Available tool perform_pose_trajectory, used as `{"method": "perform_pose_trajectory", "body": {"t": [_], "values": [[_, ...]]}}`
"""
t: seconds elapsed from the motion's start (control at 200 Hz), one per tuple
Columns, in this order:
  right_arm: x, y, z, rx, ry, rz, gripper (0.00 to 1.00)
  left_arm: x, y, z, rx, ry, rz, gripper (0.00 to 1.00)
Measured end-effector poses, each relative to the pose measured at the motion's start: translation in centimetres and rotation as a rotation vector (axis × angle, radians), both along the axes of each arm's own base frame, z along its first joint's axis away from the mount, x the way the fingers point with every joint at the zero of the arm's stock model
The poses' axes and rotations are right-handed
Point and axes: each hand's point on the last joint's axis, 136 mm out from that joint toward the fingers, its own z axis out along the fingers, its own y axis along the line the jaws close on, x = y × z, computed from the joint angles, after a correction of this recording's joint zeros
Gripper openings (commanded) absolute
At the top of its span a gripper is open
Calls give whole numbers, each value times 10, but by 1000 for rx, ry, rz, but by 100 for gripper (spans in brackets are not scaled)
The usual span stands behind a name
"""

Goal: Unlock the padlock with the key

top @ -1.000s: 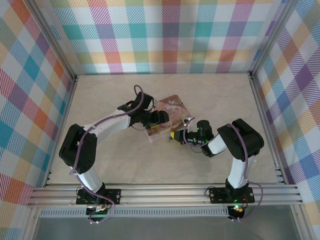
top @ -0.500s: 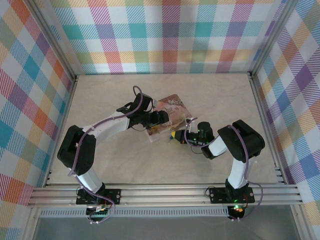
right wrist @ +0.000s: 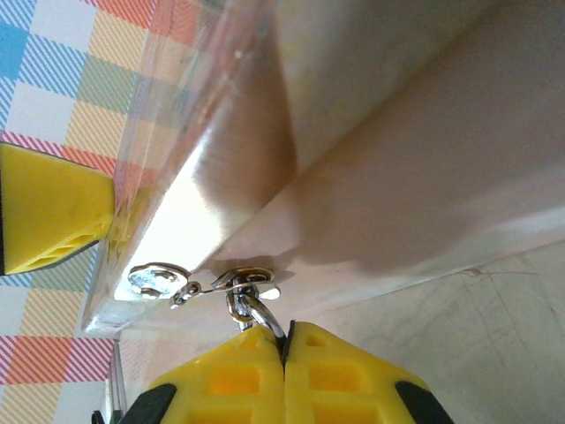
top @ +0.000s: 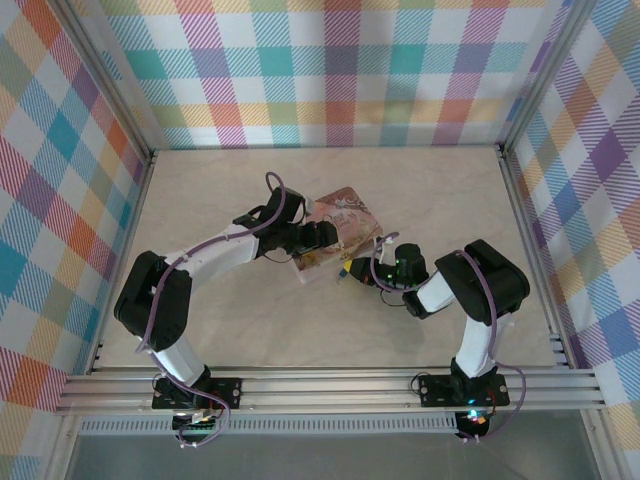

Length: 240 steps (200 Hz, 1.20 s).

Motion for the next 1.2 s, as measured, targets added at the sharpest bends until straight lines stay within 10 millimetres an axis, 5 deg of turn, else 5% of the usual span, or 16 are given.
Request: {"method": "perform_pose_trajectory", "body": {"t": [1.03,1.2], "values": [[20,-13,8,83,73,-147,2,-2,-3,1,-10,-16,-8,71],[34,-28,10,79,53,-218,2,-2,-2,1,-11,-17,-8,71]]}}
